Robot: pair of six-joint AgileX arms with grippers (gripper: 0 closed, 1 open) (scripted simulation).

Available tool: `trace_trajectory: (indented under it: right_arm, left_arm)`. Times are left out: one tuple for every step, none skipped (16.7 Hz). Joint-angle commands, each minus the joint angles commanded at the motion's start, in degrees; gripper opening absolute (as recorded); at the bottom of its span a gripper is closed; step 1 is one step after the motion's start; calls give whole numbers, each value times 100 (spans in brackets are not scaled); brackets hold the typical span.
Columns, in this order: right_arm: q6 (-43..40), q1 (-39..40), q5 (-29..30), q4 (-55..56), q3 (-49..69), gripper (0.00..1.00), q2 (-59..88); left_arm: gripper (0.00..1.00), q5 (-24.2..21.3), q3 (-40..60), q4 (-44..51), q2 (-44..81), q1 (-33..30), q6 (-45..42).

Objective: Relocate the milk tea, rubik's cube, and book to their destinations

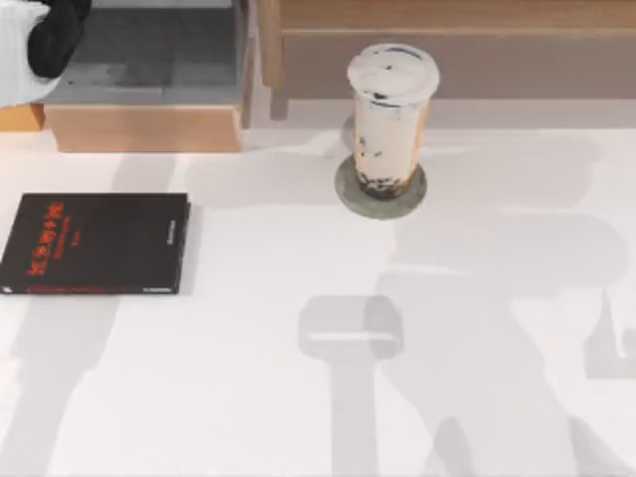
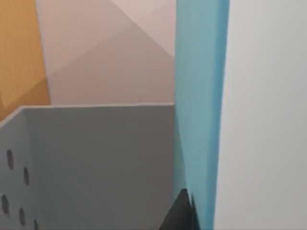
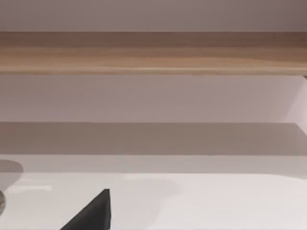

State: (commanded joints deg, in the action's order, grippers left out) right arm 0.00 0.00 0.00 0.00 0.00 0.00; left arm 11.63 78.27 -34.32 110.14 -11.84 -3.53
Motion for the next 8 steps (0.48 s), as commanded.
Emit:
trace_trajectory:
  right_arm:
    - [0,0,0,0,0,100,0]
    - [0,0,0,0,0,100,0]
    - [0,0,0,0,0,100,0]
    - [0,0,0,0,0,100,0]
    - [0,0,0,0,0,100,0]
    - [0,0,0,0,0,100,0]
    - [0,0,0,0,0,100,0]
    - [0,0,0,0,0,100,0]
  left_arm:
    - [0,4,-22,19,-18,-1,-1]
    - [0,14,-27,46,1,-39,42]
    - [0,24,-11,74,48,-102,108]
    - [0,41,23,96,110,-173,183]
    - [0,70,73,108,185,-240,261]
    - [0,98,130,109,253,-295,331]
    - [0,119,167,107,297,-332,375]
    - [0,123,174,107,305,-340,383]
